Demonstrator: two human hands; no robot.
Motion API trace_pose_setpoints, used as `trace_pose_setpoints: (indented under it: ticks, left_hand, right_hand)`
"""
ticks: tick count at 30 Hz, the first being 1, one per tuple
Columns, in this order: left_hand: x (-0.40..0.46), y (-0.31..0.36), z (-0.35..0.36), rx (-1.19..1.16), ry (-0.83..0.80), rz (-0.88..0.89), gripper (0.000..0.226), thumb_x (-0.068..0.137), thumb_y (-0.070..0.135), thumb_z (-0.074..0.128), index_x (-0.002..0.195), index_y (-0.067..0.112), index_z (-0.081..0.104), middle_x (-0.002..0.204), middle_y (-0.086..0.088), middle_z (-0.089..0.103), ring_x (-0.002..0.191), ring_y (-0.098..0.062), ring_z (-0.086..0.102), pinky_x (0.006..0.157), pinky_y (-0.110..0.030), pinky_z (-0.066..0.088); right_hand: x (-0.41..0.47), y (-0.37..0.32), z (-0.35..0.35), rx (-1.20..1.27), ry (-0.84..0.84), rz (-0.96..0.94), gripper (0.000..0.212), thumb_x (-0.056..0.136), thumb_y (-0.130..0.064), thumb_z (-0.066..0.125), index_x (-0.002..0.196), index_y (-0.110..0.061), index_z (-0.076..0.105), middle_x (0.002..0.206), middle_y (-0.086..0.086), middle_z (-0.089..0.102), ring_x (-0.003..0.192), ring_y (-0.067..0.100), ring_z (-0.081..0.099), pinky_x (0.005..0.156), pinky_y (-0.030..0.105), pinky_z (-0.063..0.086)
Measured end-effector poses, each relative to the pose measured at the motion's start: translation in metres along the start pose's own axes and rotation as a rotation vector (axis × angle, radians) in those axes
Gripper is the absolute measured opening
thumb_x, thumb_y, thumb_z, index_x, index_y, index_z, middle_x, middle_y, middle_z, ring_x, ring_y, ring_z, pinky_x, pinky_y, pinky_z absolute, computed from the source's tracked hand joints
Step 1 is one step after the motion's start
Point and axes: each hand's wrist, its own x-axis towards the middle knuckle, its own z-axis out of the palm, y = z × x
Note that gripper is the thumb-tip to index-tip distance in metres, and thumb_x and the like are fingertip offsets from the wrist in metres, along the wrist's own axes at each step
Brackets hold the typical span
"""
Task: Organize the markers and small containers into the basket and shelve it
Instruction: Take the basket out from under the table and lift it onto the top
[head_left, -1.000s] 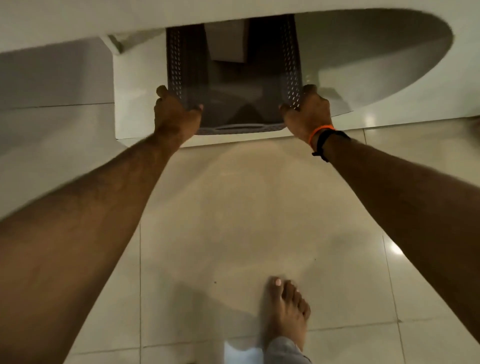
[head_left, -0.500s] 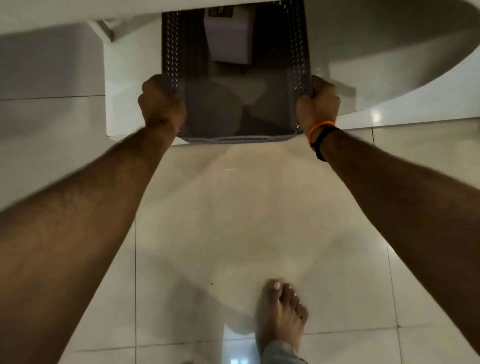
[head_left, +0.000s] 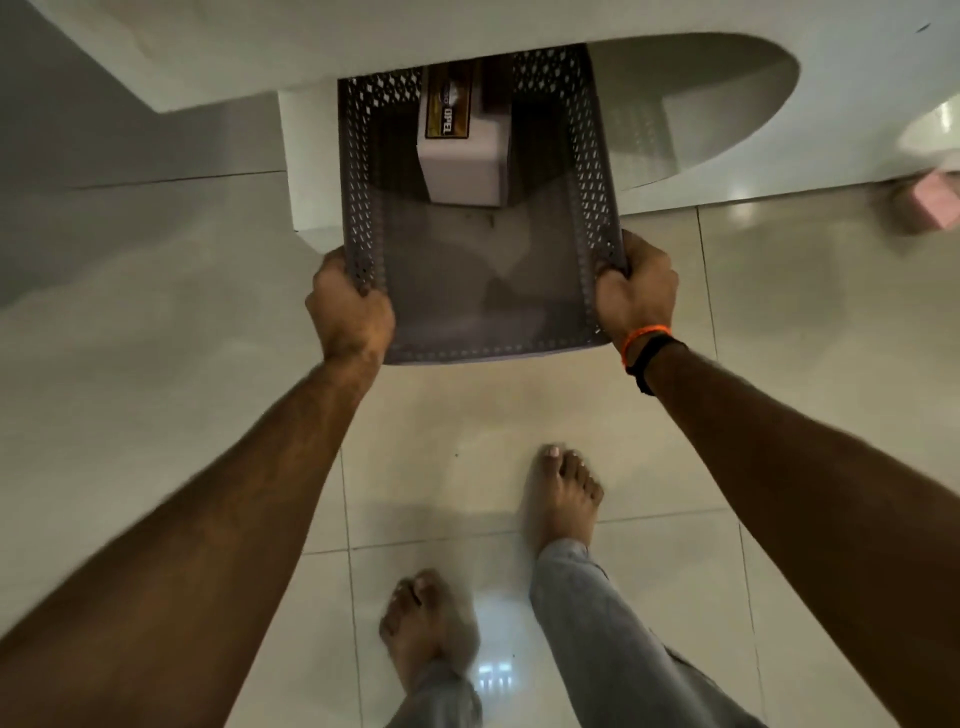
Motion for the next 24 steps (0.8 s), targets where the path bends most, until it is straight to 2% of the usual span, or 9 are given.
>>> trace_pose_setpoints:
  ticks: [4,8,12,14,16,19,24]
  left_hand:
    - [-0.049,-0.012,-0.043,0.015,-0.035,0.009,0.031,0.089,-0.001,0.049,0.119,0.001,0.059,0.116,-0.013,0.065,0.099,-0.019,0.059,0.070,-0.010,0.038]
    - [-0.093,-0.029,-0.079,0.005,-0.078,-0.004,0.035,0.088,-0.006,0.049,0.122,0.001,0.057,0.118,-0.015,0.064,0.108,-0.027,0.061,0.081,-0.016,0.042]
    - [-0.128,-0.046,-0.107,0.020,-0.071,-0.024,0.037,0.087,-0.008,0.047,0.121,0.001,0.058,0.116,-0.016,0.065,0.107,-0.029,0.061,0.082,-0.020,0.044]
    - [-0.145,-0.051,-0.120,0.017,-0.062,-0.027,0.037,0.087,-0.007,0.048,0.121,0.002,0.058,0.115,-0.015,0.065,0.103,-0.027,0.062,0.082,-0.020,0.045]
    - [-0.158,-0.049,-0.131,0.014,-0.055,-0.026,0.037,0.087,-0.007,0.049,0.121,0.002,0.058,0.114,-0.014,0.066,0.095,-0.019,0.058,0.081,-0.019,0.044]
    - [-0.182,-0.035,-0.149,-0.007,-0.042,-0.015,0.036,0.088,-0.006,0.050,0.122,0.004,0.058,0.114,-0.011,0.065,0.092,-0.014,0.053,0.080,-0.018,0.044]
    - [-0.217,-0.003,-0.181,-0.034,-0.023,0.005,0.034,0.088,-0.004,0.051,0.121,0.003,0.058,0.113,-0.012,0.065,0.096,-0.021,0.060,0.080,-0.022,0.046]
  right_hand:
    - [-0.064,-0.003,-0.023,0.021,-0.002,-0.013,0.031,0.087,-0.003,0.048,0.106,-0.012,0.069,0.091,0.001,0.070,0.084,0.019,0.064,0.075,0.028,0.056]
    - [-0.120,-0.003,-0.039,0.020,-0.005,0.000,0.029,0.088,-0.001,0.047,0.107,-0.008,0.069,0.090,0.004,0.070,0.082,0.022,0.064,0.071,0.025,0.056]
    - [-0.165,-0.003,-0.055,0.032,-0.023,0.015,0.029,0.088,-0.001,0.048,0.106,-0.010,0.069,0.089,0.004,0.070,0.082,0.021,0.065,0.071,0.025,0.055]
    - [-0.185,-0.007,-0.067,0.031,-0.031,0.020,0.029,0.089,-0.001,0.048,0.108,-0.010,0.069,0.091,0.002,0.070,0.083,0.019,0.064,0.068,0.018,0.051]
    - [-0.198,-0.012,-0.077,0.041,-0.033,0.023,0.029,0.090,-0.002,0.048,0.109,-0.010,0.069,0.092,0.001,0.069,0.085,0.018,0.064,0.069,0.015,0.049]
    - [-0.214,-0.023,-0.100,0.066,-0.034,0.015,0.027,0.091,-0.004,0.049,0.109,-0.011,0.069,0.095,0.001,0.070,0.086,0.018,0.064,0.074,0.022,0.053]
    - [-0.233,-0.051,-0.144,0.092,-0.018,-0.009,0.027,0.091,-0.005,0.050,0.110,-0.011,0.069,0.097,0.004,0.072,0.086,0.019,0.065,0.078,0.027,0.055]
